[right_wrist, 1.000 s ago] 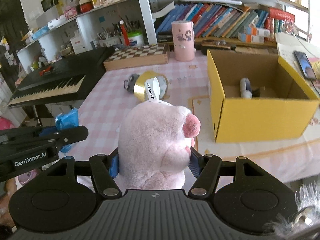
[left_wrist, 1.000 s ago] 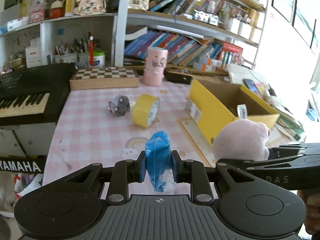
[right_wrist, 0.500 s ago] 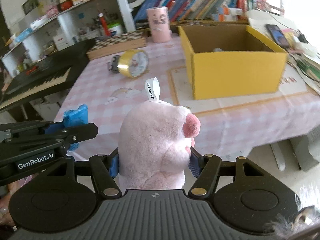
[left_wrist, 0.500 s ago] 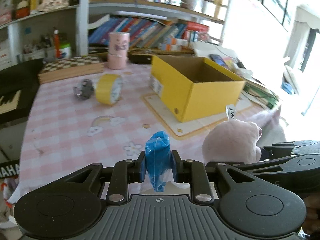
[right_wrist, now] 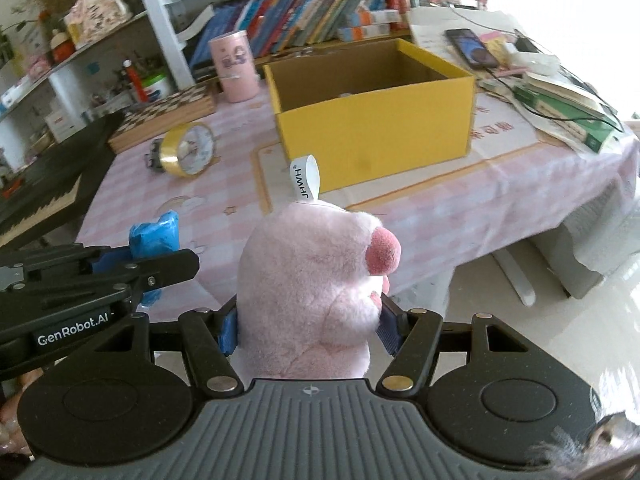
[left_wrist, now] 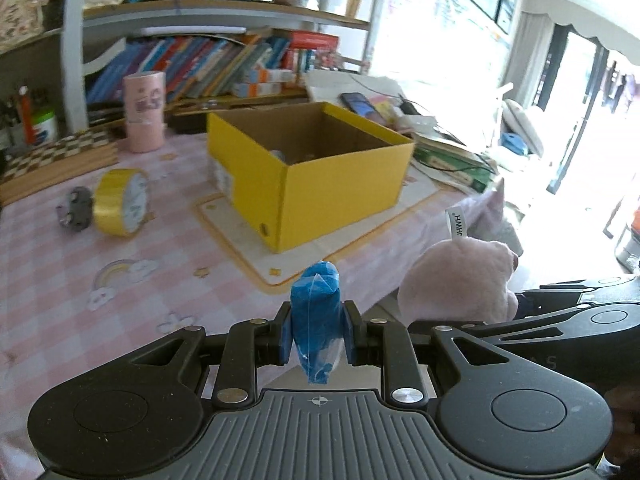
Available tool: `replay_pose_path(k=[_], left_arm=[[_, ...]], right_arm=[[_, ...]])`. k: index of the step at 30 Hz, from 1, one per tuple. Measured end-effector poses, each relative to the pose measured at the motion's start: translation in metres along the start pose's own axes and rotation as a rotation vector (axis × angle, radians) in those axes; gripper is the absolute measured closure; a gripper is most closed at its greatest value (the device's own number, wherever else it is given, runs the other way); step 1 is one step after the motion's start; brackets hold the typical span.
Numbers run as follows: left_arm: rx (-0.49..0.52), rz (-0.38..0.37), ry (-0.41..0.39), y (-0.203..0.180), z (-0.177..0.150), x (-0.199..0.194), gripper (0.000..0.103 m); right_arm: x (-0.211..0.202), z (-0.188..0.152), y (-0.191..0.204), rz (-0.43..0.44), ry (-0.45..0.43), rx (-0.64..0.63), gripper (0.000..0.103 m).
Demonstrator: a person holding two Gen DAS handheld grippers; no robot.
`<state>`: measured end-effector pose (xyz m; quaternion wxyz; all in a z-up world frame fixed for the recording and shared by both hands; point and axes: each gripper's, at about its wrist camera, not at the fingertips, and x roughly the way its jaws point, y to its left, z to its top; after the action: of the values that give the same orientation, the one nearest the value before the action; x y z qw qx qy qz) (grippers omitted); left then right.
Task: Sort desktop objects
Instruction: 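Carry the blue cloth in the left tool while the right tool carries the pig to the box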
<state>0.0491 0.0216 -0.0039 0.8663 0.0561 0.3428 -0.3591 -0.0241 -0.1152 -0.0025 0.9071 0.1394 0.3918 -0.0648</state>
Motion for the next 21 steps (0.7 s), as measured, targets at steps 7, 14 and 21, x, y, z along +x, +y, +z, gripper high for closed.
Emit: replay_pose_path(k=[7,14,21], left_arm=[[0.032,-0.023,0.009,-0.012,0.009,0.017,0.08],[0.045,-0.022,0.024,-0.021,0.022,0.037,0.08],[0.067,-0.025,0.033,-0.033,0.036,0.054,0.08]], right_arm=[[0.003,0.006,-0.021,-0.024,0.01,0.038,0.041],[0.011,0.017,-0.038,-0.017,0.019,0.043,0.041],[0.018,0.028,-0.061,-0.024,0.026,0.069,0.041]])
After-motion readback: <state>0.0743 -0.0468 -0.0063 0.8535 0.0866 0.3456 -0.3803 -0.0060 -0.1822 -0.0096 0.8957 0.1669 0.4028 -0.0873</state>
